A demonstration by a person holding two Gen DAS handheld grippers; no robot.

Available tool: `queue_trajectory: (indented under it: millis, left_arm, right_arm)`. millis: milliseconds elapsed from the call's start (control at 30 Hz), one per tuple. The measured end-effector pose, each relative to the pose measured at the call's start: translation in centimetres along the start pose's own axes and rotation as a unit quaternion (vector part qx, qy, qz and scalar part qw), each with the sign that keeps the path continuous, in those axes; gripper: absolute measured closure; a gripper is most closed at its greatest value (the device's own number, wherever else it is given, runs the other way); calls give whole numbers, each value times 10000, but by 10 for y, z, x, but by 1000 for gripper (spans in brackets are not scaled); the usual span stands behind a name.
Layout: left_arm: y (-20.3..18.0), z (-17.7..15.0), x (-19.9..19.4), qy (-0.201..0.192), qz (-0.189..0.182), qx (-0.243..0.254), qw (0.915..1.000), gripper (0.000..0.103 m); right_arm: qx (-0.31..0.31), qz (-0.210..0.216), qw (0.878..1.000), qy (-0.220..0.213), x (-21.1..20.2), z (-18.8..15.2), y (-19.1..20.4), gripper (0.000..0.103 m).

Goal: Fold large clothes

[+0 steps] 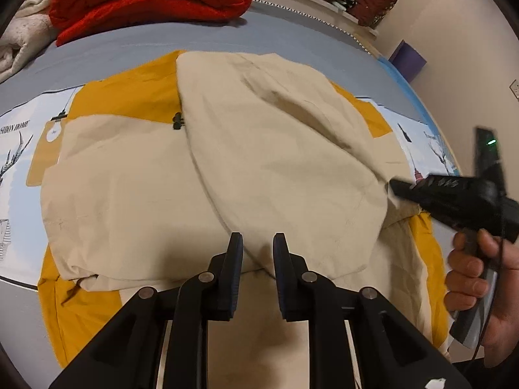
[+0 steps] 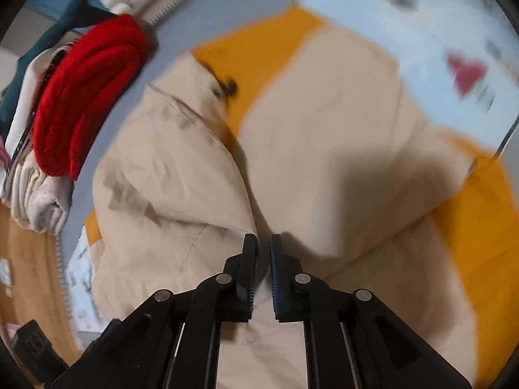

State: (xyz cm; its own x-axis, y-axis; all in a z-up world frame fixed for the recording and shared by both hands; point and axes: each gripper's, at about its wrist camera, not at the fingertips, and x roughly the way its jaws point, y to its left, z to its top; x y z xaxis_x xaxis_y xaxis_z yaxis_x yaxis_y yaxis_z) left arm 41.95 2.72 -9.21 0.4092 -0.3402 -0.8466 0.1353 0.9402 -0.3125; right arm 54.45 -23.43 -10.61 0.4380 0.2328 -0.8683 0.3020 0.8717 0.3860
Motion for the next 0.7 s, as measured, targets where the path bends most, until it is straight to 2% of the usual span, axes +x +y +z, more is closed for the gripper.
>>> queue_trajectory:
  millis: [67,133,200,233,267,300,333,367,400,467,533,567,633,667,700]
  left_arm:
    - [-1,1,-1,-31,-28,15,10000,87]
    - [-2,1,-1,-41,-44,-19,10000,87]
    - [-2,2,-1,-35,-52,-58,10000,87]
    - [-2,2,0,-26,-43,-69,10000,87]
    - [-1,2,1,-10,-39,-81,10000,87]
    - [-1,2,2,2,-35,-81,10000,87]
    - [-1,2,4,23,-19,-74,10000,87]
    - [0,1,6,72,4,-74,9999,87]
    - [1,1,9,142,4,-101,9998,87]
    - [3,2,8,191,-54,-185,9996,87]
    - [4,4,3,137,-109,-231,9996,87]
    - [5,6,-1,77,-118,-252,9996,87]
    - [7,9,-8,-27,-104,-282,9995,87]
    - [7,8,-10,-58,-88,-292,9995,87]
    - [7,9,-12,-80,-78,-303,9995,87]
  right_arm:
    - [-316,46,9983,-492,-21,0,16,85]
    - [-623,164,9950,-768,-33,-2,35,75]
    - [-903,538,9916,-751,-34,-8,49,72]
    - [-1026,751,9903,-560,-26,-11,54,72]
    - [-1152,987,9884,15,-5,-17,62,71]
    - [-1198,936,9874,448,13,-24,65,71]
    - [-1259,651,9854,942,34,-33,65,71]
    - [-1344,182,9813,1363,54,-43,61,71]
    - [-1381,-125,9788,1511,64,-49,57,72]
    - [-1204,-84,9829,1391,55,-48,59,71]
    - [-1588,84,9826,962,33,-41,77,71]
    - [-1827,209,9812,587,17,-38,89,71]
    - [-2006,492,9783,182,2,-34,101,71]
    - [-2096,691,9753,73,1,-34,106,68]
    - [-2156,728,9737,137,5,-35,109,67]
